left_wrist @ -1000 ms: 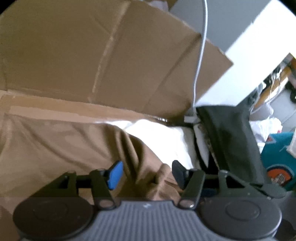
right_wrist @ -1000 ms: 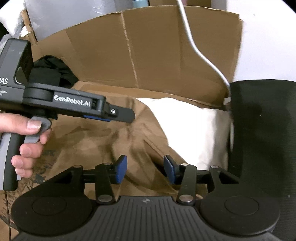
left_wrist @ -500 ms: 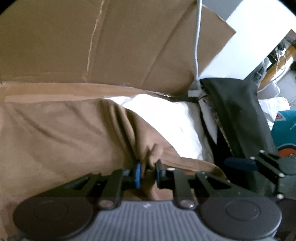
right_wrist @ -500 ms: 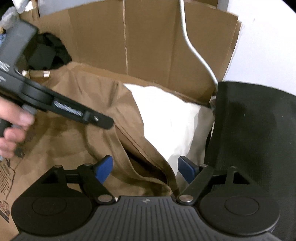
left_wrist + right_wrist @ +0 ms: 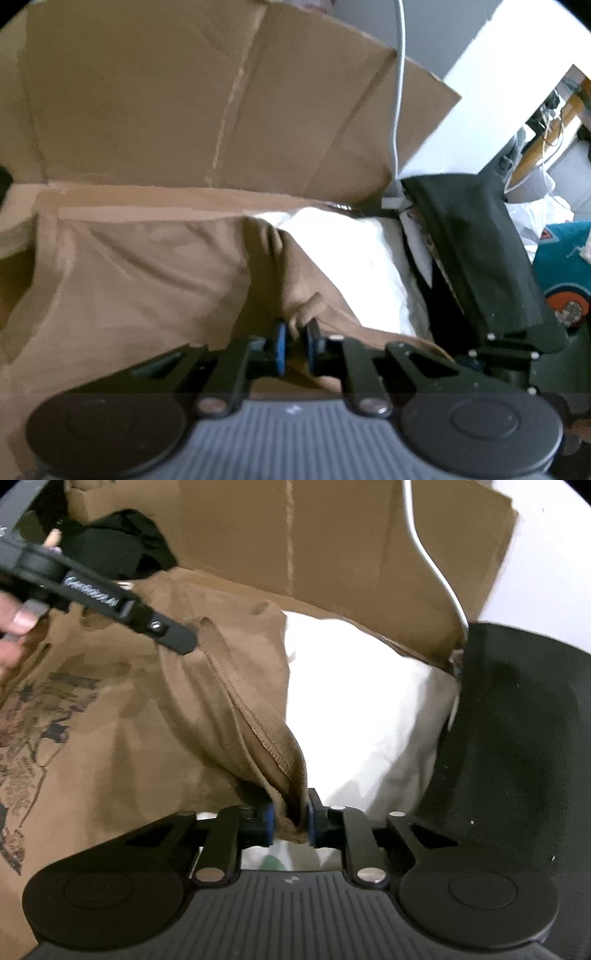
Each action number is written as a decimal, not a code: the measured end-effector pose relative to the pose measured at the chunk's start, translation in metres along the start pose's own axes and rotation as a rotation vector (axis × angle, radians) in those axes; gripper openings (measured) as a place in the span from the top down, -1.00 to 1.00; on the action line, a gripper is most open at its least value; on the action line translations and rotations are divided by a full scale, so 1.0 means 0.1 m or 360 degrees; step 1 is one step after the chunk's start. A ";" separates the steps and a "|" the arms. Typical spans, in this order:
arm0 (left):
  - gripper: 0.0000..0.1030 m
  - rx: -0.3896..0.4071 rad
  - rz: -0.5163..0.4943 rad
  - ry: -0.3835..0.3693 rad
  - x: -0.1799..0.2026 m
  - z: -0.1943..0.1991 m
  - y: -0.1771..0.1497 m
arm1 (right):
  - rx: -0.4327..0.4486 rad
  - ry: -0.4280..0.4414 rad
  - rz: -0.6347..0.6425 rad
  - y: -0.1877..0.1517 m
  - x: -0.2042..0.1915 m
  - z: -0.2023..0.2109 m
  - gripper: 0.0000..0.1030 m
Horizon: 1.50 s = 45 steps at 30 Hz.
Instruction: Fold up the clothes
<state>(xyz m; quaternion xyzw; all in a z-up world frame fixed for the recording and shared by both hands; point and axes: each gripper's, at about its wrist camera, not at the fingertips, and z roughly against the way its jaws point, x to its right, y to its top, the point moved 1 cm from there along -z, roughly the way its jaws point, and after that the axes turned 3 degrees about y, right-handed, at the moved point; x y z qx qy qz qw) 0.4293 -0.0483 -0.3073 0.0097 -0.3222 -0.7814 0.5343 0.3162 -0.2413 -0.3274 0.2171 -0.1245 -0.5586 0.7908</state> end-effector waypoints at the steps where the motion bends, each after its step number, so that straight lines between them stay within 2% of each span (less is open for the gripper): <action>1: 0.78 0.0018 0.0002 0.0011 -0.01 0.04 0.02 | 0.0012 0.0022 0.0011 0.00 -0.04 0.03 0.77; 13: 0.81 0.0171 0.0064 0.0082 -0.11 0.35 0.18 | 0.0122 0.0184 0.0011 0.16 -0.37 0.31 0.77; 19: 0.80 0.0172 0.0107 0.0127 -0.24 0.44 0.15 | 0.0122 0.0239 0.0014 0.23 -0.56 0.31 0.76; 23: 0.67 0.0161 0.0136 0.0162 -0.33 0.49 0.10 | 0.0065 0.0264 0.0033 0.18 -0.72 0.20 0.66; 25: 0.52 0.0156 0.0151 0.0180 -0.38 0.51 0.08 | 0.0033 0.0301 0.0028 0.16 -0.79 0.17 0.31; 27: 0.39 0.0150 0.0165 0.0198 -0.43 0.53 0.06 | 0.0037 0.0320 0.0032 0.15 -0.82 0.17 0.07; 31: 0.21 0.0140 0.0193 0.0233 -0.52 0.58 0.02 | 0.0067 0.0325 0.0039 0.15 -0.85 0.25 -0.11; 39: -0.07 0.0143 0.0162 0.0279 -0.47 0.62 0.02 | 0.0123 0.0252 -0.0012 0.18 -0.70 0.35 -0.22; 45: -0.20 0.0142 0.0167 0.0294 -0.44 0.55 0.02 | 0.0146 0.0183 -0.0074 0.18 -0.49 0.36 -0.23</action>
